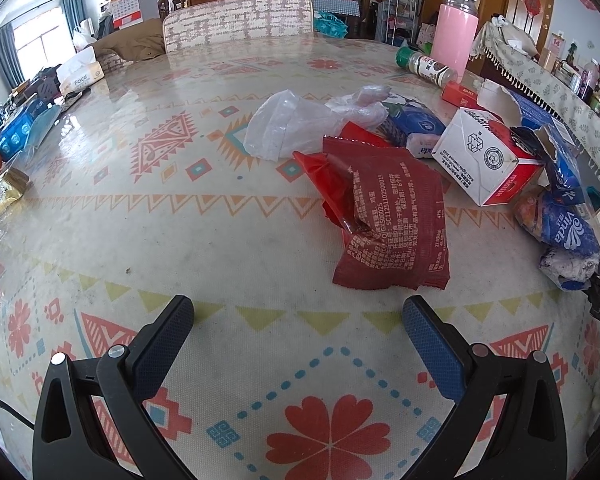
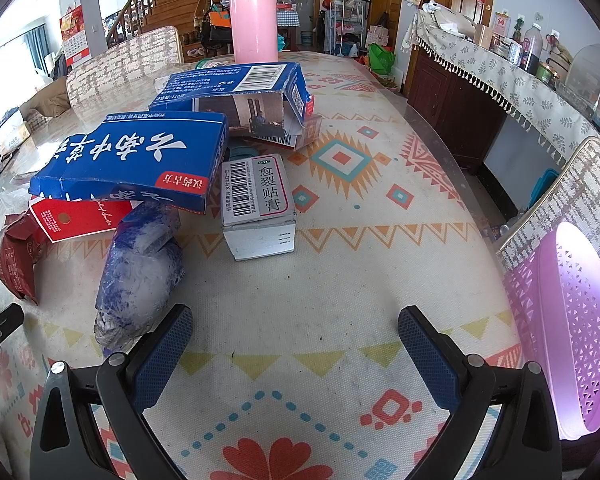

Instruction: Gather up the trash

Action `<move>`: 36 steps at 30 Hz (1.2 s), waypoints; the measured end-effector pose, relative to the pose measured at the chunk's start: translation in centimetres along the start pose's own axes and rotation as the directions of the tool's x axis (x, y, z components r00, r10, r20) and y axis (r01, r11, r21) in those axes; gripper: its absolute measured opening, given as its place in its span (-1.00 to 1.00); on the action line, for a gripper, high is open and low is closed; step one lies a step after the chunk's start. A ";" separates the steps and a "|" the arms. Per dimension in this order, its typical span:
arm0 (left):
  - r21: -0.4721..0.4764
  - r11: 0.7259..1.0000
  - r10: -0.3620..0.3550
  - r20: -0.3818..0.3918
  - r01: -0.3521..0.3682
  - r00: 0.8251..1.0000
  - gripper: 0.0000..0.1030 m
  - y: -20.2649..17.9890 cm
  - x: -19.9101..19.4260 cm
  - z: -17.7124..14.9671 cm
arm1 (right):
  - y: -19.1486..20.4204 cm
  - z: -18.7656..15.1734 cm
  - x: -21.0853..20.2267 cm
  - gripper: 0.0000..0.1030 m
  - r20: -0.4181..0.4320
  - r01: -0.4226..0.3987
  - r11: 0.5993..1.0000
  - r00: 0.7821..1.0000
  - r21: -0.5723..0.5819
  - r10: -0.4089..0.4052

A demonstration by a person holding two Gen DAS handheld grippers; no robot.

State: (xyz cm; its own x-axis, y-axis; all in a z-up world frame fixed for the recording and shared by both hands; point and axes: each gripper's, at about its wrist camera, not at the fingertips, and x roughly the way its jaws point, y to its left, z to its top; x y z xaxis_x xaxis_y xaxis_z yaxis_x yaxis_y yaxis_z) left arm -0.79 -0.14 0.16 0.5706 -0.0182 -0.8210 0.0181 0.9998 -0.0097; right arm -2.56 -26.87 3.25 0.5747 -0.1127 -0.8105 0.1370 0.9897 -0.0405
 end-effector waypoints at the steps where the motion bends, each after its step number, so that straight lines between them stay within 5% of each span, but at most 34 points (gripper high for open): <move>1: -0.001 1.000 0.001 0.000 -0.001 1.000 1.00 0.0 0.0 0.0 | 0.0 0.0 0.0 1.00 0.000 0.000 1.000 1.000 0.000 0.000; 15: -0.007 1.000 0.006 -0.007 -0.006 1.000 1.00 -0.1 0.0 -0.2 | -0.8 -1.0 -0.6 1.00 -0.050 -0.113 0.985 0.993 -0.133 0.107; 24: 0.018 1.000 -0.006 0.008 0.006 1.000 0.85 -0.1 -1.1 -1.3 | -0.2 -1.2 -0.9 1.00 -0.037 -0.078 0.990 0.997 -0.121 0.074; 30: 0.040 0.999 -0.035 0.107 0.031 0.994 0.85 1.3 -5.9 -2.7 | -0.4 -1.7 -1.5 0.97 -0.047 -0.066 0.993 0.997 -0.099 0.062; 33: 0.030 0.999 -0.017 0.166 0.012 0.986 0.85 2.7 -8.4 -3.3 | -1.0 -2.5 -2.8 0.75 -0.044 -0.063 0.996 0.997 -0.059 0.061; 36: 0.029 0.999 0.033 0.197 -0.040 0.980 0.85 3.6 -9.8 -4.0 | -1.4 -3.6 -5.2 0.75 0.016 -0.092 0.996 0.996 -0.015 0.092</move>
State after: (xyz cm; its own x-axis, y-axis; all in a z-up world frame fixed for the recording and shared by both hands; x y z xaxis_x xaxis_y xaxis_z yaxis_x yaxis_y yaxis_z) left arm -9.64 3.70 5.90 0.7216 0.0135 -0.6922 0.0189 0.9991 0.0392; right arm -8.71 -27.33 5.43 0.5975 -0.0224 -0.8015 0.0716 0.9971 0.0256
